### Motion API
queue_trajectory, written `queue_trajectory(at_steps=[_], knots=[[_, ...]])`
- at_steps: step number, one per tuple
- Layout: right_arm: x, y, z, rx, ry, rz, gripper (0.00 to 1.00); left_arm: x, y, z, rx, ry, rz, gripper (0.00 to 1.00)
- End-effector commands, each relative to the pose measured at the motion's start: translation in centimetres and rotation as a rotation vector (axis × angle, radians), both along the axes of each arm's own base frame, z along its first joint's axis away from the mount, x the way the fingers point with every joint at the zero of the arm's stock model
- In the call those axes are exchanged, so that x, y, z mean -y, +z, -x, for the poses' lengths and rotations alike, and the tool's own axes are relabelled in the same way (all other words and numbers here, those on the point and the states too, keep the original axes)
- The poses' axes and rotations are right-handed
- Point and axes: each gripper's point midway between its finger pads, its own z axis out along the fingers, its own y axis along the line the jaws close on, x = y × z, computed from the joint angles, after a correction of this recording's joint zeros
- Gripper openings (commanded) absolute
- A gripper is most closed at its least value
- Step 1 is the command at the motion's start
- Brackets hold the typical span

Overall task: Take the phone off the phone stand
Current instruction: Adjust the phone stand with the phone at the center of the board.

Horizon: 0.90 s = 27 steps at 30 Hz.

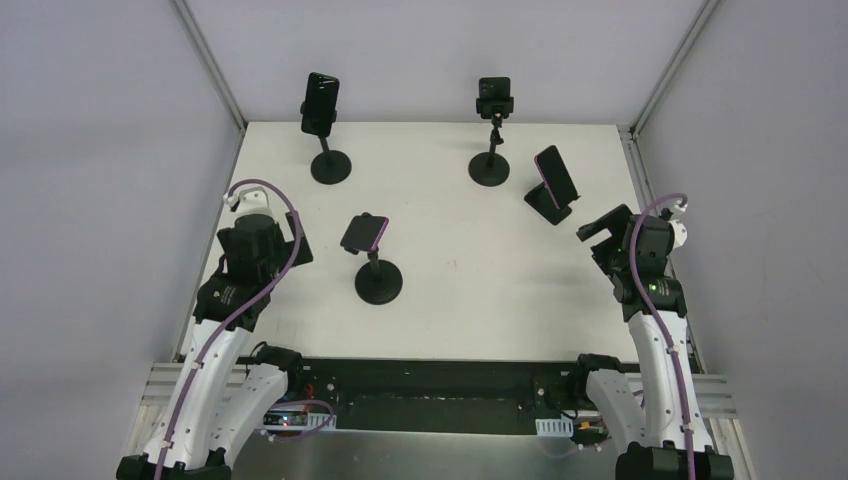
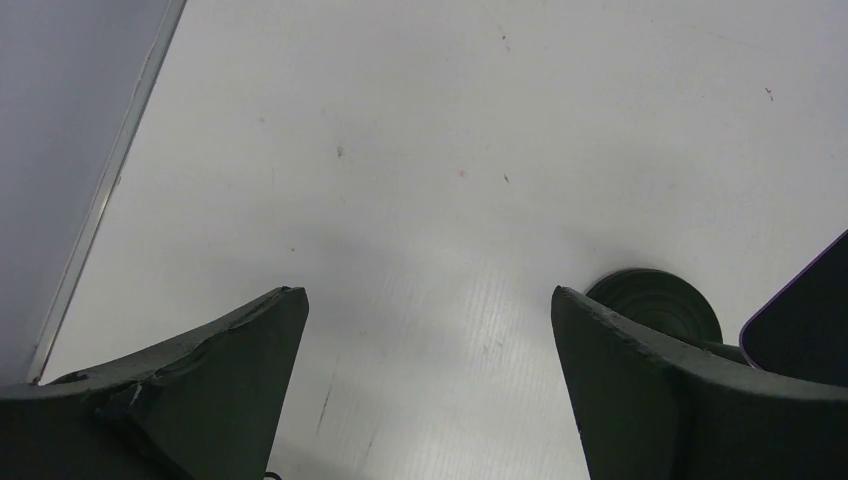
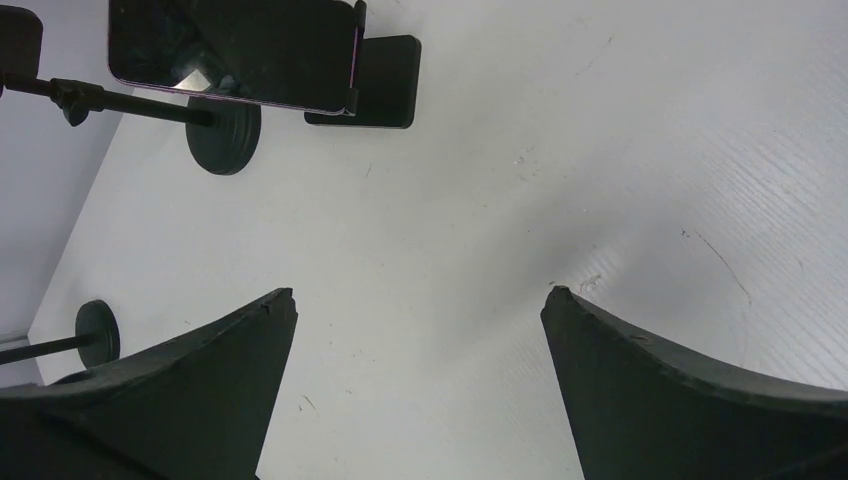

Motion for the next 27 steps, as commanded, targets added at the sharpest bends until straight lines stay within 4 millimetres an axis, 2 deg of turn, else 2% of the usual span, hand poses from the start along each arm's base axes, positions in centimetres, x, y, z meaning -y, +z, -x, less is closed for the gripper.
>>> queue_trajectory(at_steps=[1,4,12,27], knots=[[0.02,2.09,-0.48,0.056,-0.003,-0.010,0.99,-1.20,0.28,0.56,0.008,0.040,-0.050,0.99],[0.19,2.06,-0.43,0.054,-0.010,-0.005,0.99,-1.72,0.43,0.81,0.020,0.066,-0.062,0.99],[0.27,1.87,-0.55,0.039,-0.018,-0.011,0.99,-1.45,0.07,0.51,0.000,0.056,-0.058,0.99],[0.30,2.12,-0.20,0.002,-0.040,-0.055,0.99,-1.53,0.54,0.60,0.029,0.085,-0.030,0.99]])
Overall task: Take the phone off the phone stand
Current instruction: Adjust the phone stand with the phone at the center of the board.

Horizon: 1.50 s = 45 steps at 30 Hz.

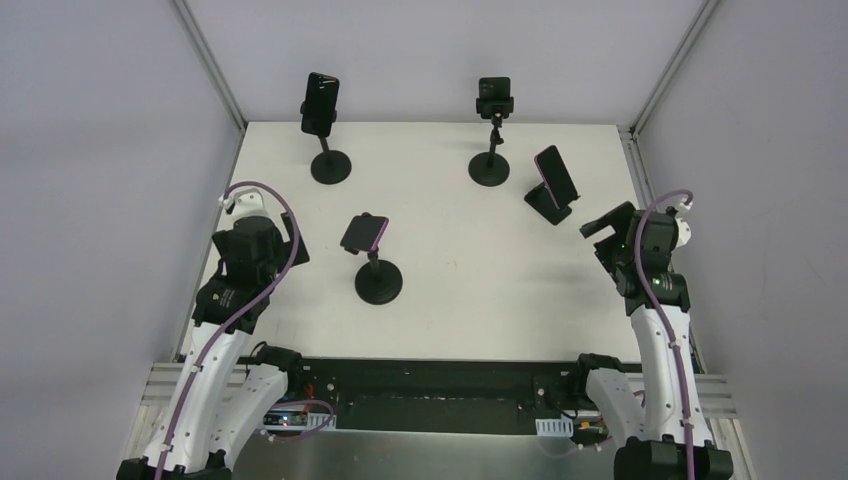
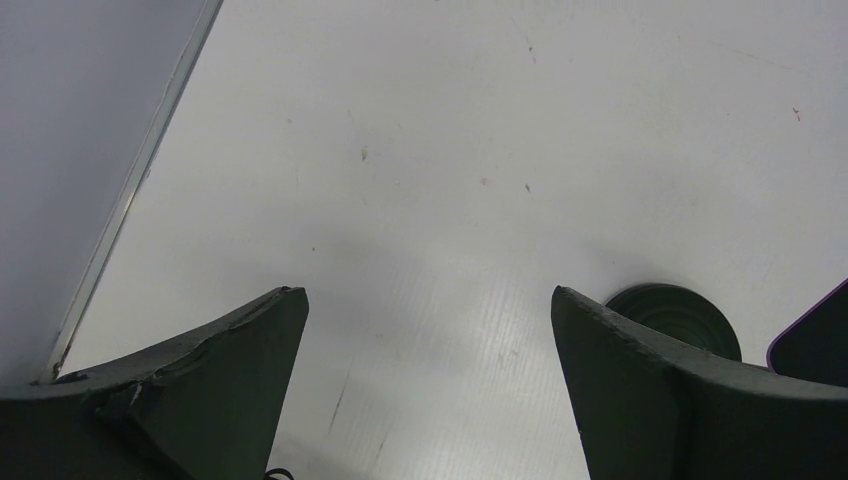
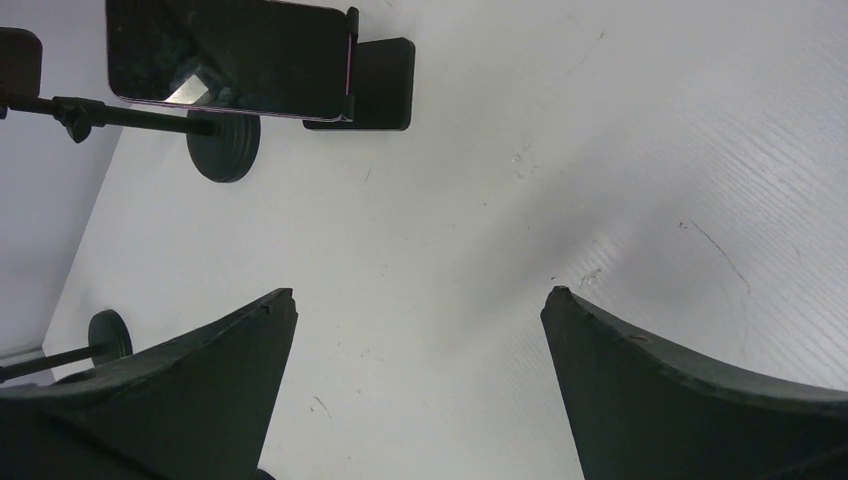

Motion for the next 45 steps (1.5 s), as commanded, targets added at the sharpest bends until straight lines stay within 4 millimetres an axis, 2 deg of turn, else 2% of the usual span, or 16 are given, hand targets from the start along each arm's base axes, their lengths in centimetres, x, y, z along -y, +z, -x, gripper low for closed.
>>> queue_trajectory(at_steps=[1,2,4,7,11,15,16,22,28,34,40,45], knots=[[-0.1,2.2,-0.2,0.030,-0.006,-0.041,0.99,-0.5,0.7,0.2,0.030,0.035,0.002,0.99],[-0.7,2.5,-0.4,0.039,0.024,-0.058,0.99,-0.4,0.9,0.2,0.036,0.033,0.004,0.99],[-3.2,3.4,-0.7,0.067,0.164,-0.131,0.99,-0.3,1.5,0.0,0.045,0.027,0.007,0.99],[-5.7,4.8,-1.1,0.089,0.302,-0.203,0.99,0.0,1.7,-0.3,0.038,0.006,0.008,0.99],[-7.3,6.6,-1.3,0.138,0.388,-0.244,0.99,0.3,1.6,-0.4,0.033,-0.013,0.016,0.99],[-8.7,8.0,-0.9,0.166,0.469,-0.202,0.99,0.1,1.4,-0.3,0.037,0.020,0.034,0.99],[-9.2,8.2,-0.7,0.166,0.494,-0.182,0.99,0.6,1.3,-0.4,0.036,-0.001,0.058,0.99],[-12.7,8.7,-0.2,0.192,0.630,-0.075,0.99,2.1,1.6,-1.0,0.030,-0.067,0.118,0.99],[-17.0,9.3,-0.1,0.237,0.785,0.014,0.99,1.9,1.9,-0.6,0.047,-0.073,0.102,0.99],[-22.3,9.4,0.6,0.293,0.961,0.063,0.99,1.8,1.1,-0.2,0.045,-0.081,0.092,0.99],[-27.8,8.3,2.2,0.357,1.181,0.119,0.99,2.2,1.3,-0.5,0.046,-0.109,0.092,0.99],[-30.7,7.9,1.8,0.368,1.227,0.102,0.99,2.7,1.3,-0.8,0.045,-0.140,0.100,0.99]])
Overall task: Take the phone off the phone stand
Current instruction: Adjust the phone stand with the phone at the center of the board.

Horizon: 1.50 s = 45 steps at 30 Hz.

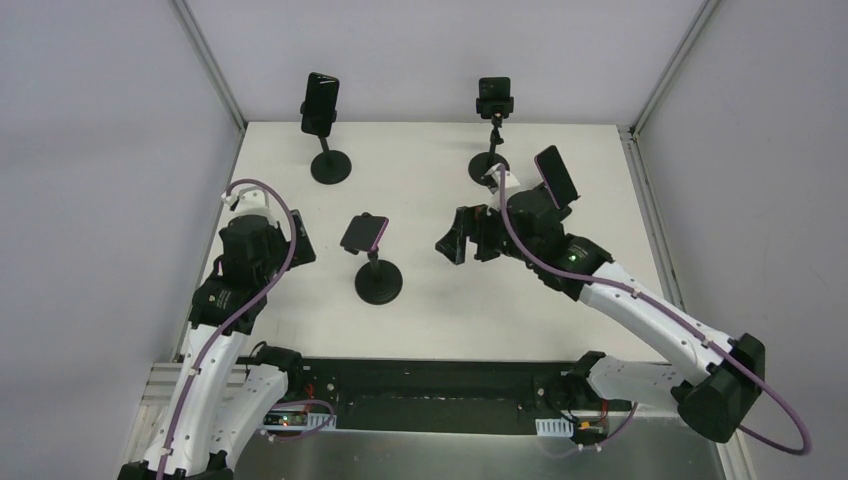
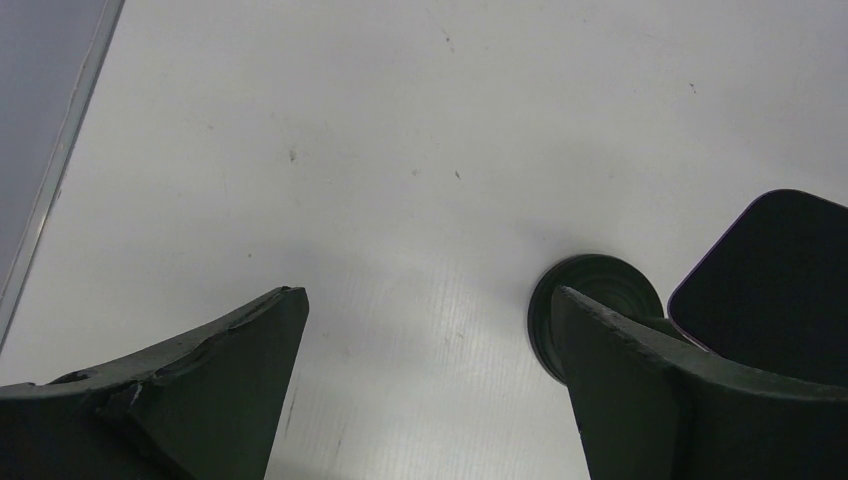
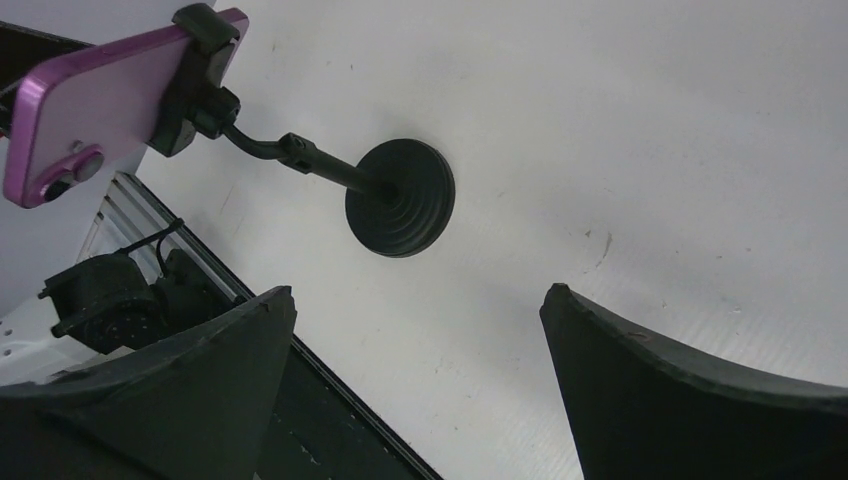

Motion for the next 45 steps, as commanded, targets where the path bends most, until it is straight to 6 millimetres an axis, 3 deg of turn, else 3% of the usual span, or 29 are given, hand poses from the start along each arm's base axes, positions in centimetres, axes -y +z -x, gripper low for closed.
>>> queue_trajectory(at_steps=[1,6,13,17,21,24,29,34,39,45], knots=[[-2.7,2.1,-1.7,0.101,0.031,-0.064,0.99,0.5,0.4,-0.6,0.022,-0.041,0.002,0.99],[-5.1,1.6,-2.7,0.114,0.071,-0.122,0.99,0.8,0.4,-0.6,0.028,-0.060,0.009,0.99],[-9.2,0.9,-2.1,0.083,0.248,-0.196,0.99,1.3,0.4,-0.9,0.022,-0.085,0.018,0.99],[-10.6,0.3,-1.7,0.185,0.311,-0.217,0.99,1.3,0.4,-0.8,0.026,-0.084,0.016,0.99],[-11.1,-0.6,-2.2,0.216,0.302,-0.185,0.99,1.3,0.4,-0.8,0.027,-0.085,0.015,0.99],[-10.3,-1.0,-4.7,0.197,0.148,-0.171,0.99,1.2,0.4,-0.9,0.027,-0.080,0.011,0.99],[-9.3,-1.9,-6.3,0.182,0.065,-0.111,0.99,0.9,0.5,-0.8,0.032,-0.067,0.004,0.99],[-9.3,-2.1,-5.5,0.211,0.140,-0.099,0.99,0.8,0.5,-0.8,0.031,-0.063,0.002,0.99],[-10.2,-2.7,-2.8,0.276,0.339,-0.121,0.99,0.9,0.3,-0.9,0.023,-0.067,0.004,0.99],[-11.7,-1.7,0.0,0.444,0.524,-0.233,0.99,0.8,0.3,-0.8,0.028,-0.065,0.001,0.99]])
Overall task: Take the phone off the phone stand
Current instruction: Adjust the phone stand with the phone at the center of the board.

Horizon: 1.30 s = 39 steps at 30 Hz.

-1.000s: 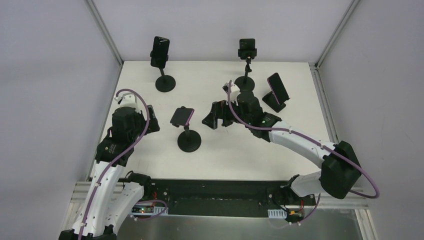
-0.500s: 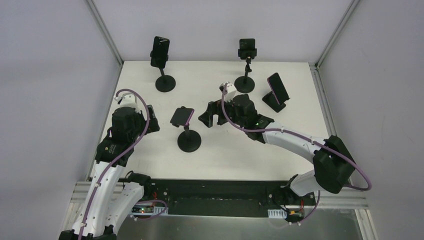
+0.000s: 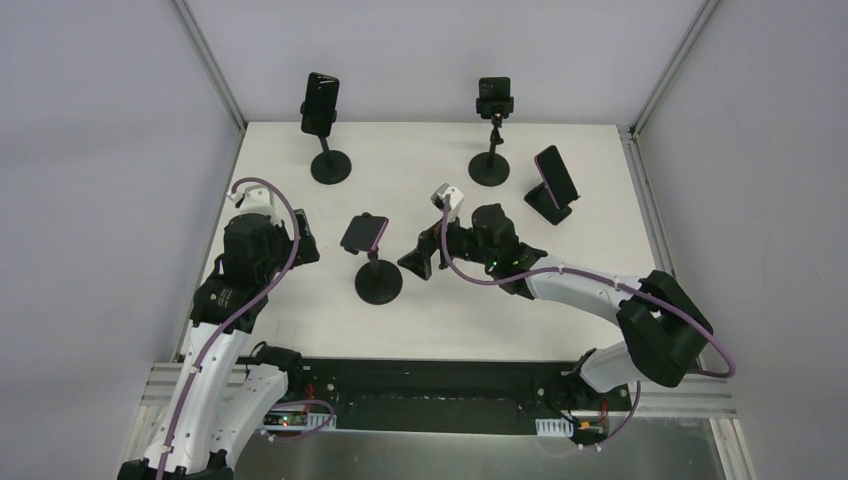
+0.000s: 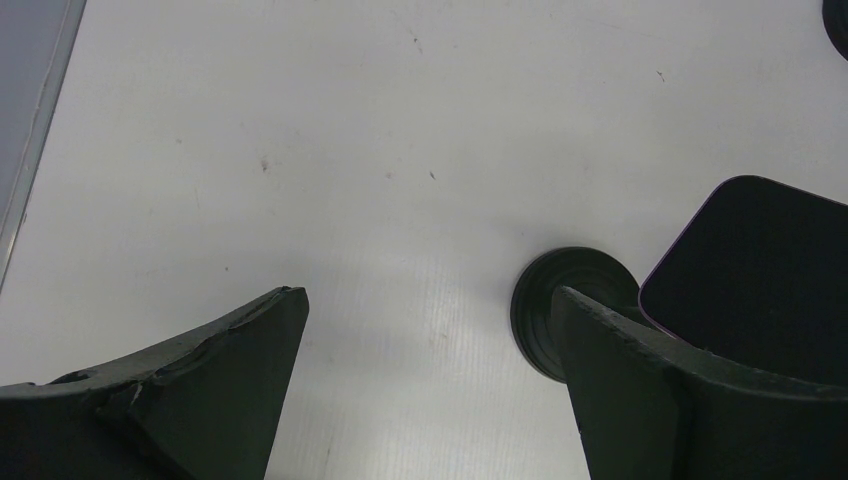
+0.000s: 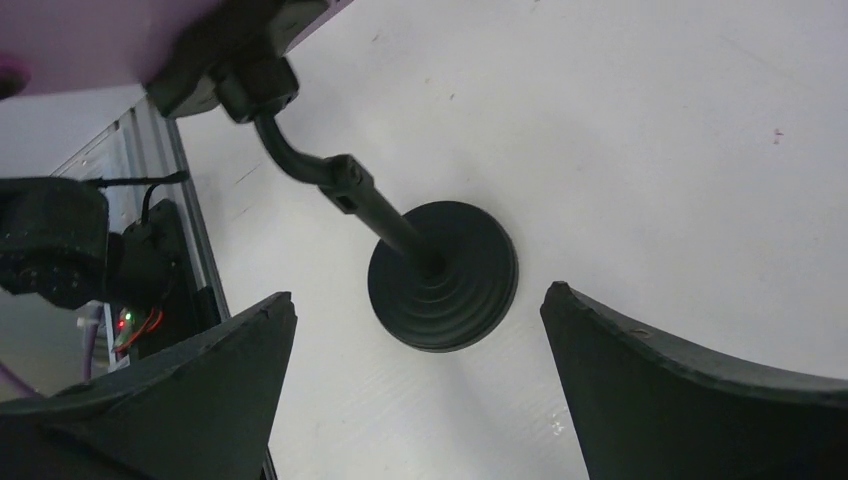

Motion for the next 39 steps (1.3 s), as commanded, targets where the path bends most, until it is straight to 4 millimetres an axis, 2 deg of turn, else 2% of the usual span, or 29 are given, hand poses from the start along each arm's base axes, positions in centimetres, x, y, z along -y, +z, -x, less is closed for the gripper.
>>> queue_trajectory(at_steps=[1,3,8,15,19,25,33,39], knots=[[-2.3,4.3,2.2,0.190,0.188,-0.154,0.99,-0.5,0.3,-0.3,0.019,0.008,-0.020,0.99],[-3.4,4.8,2.1,0.215,0.195,-0.180,0.99,-0.4,0.2,-0.3,0.015,0.008,-0.021,0.99],[-5.6,5.7,1.7,0.287,0.197,-0.251,0.91,-0.3,0.1,-0.4,0.009,0.001,-0.018,0.99],[-7.3,5.5,0.6,0.350,0.189,-0.255,0.86,-0.2,0.0,-0.4,0.006,-0.002,-0.017,0.99],[-7.8,5.7,-0.2,0.387,0.178,-0.255,0.82,-0.3,0.0,-0.4,0.008,-0.004,-0.019,0.99],[-8.5,5.6,-0.3,0.422,0.200,-0.280,0.71,-0.3,-0.1,-0.4,0.004,-0.003,-0.021,0.99],[-9.3,5.4,-0.4,0.435,0.219,-0.298,0.64,0.0,-0.3,-0.5,-0.004,-0.015,-0.016,0.99],[-9.9,5.4,-0.3,0.426,0.240,-0.308,0.64,-0.1,-0.3,-0.4,-0.003,-0.014,-0.018,0.98]])
